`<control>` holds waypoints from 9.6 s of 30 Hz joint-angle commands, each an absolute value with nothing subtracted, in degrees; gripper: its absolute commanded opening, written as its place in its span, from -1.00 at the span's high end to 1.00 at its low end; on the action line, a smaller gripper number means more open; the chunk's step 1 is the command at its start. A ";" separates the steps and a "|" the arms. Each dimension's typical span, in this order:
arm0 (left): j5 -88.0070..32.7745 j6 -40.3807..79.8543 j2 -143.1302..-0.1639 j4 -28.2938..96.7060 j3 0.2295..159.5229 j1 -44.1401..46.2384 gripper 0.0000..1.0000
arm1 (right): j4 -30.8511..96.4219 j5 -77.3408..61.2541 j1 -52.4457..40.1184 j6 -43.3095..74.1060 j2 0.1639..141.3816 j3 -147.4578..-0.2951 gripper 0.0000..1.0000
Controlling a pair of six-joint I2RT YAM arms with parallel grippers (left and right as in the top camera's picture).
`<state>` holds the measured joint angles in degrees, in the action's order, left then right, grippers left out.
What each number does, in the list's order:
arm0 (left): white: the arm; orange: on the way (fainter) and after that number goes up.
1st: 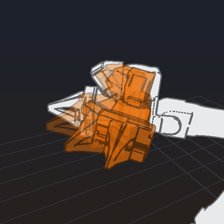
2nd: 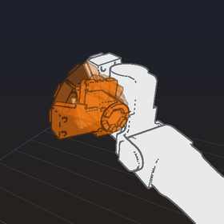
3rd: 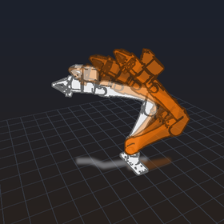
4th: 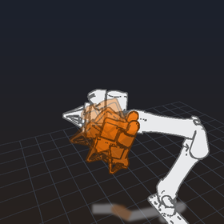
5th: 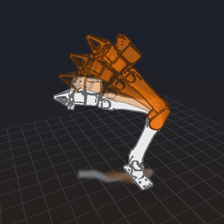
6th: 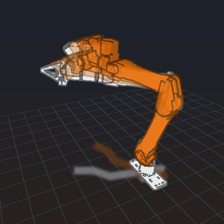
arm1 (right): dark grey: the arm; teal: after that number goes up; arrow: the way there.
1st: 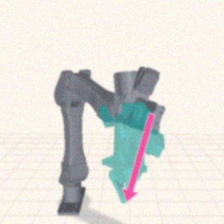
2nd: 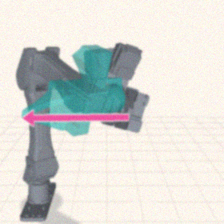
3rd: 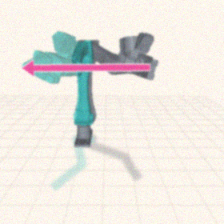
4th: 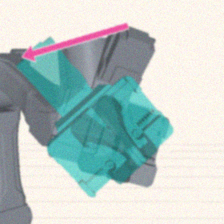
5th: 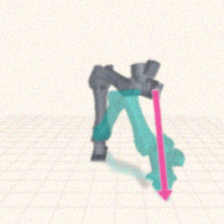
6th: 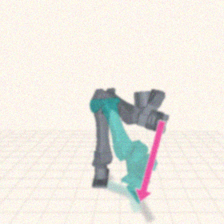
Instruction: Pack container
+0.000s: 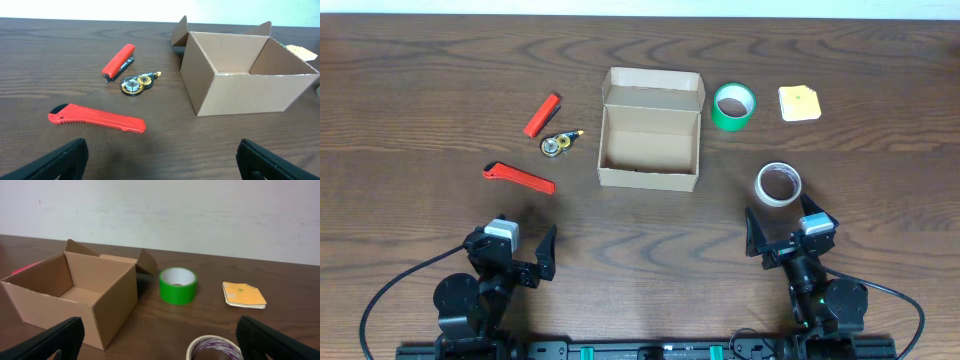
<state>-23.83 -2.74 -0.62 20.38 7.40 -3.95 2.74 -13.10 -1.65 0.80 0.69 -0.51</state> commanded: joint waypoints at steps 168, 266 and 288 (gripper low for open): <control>-24.45 -1.91 -0.30 20.56 6.22 -3.73 -0.91 | 2.83 -13.37 -2.17 0.36 0.38 -0.32 -0.99; -24.45 -1.91 -0.30 20.56 6.22 -3.73 -0.91 | 42.57 -2.42 -4.54 -1.78 120.73 -104.47 0.97; -24.45 -1.91 -0.30 20.56 6.22 -3.73 -0.91 | 63.96 11.09 -32.14 24.01 114.15 -118.72 0.97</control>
<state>-23.83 -2.74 -0.58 20.34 7.40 -3.95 63.00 3.68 -30.00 14.87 110.48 -119.35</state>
